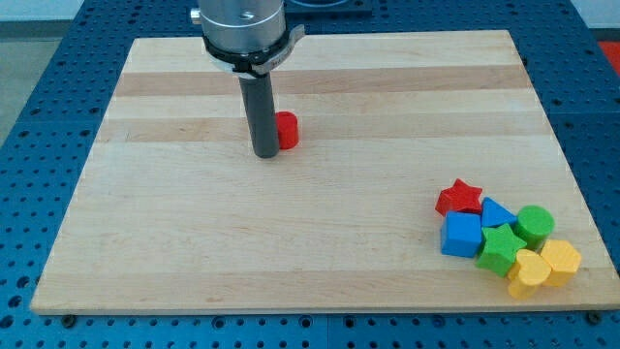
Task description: Move the green star and blue cube to the right of the red circle
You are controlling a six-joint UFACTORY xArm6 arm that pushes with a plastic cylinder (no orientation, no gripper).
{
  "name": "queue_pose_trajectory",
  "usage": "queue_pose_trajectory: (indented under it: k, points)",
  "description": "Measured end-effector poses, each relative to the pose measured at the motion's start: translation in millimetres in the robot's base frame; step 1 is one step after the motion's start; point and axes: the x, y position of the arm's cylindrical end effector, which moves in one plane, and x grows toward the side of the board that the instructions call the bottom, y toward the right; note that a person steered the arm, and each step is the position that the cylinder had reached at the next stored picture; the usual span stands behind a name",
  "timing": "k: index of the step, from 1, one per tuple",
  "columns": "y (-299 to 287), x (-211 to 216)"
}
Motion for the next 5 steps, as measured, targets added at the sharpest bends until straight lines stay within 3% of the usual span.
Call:
queue_pose_trajectory:
  k: [2, 5]
  points:
    - [66.1, 33.1]
    - [180.1, -8.5]
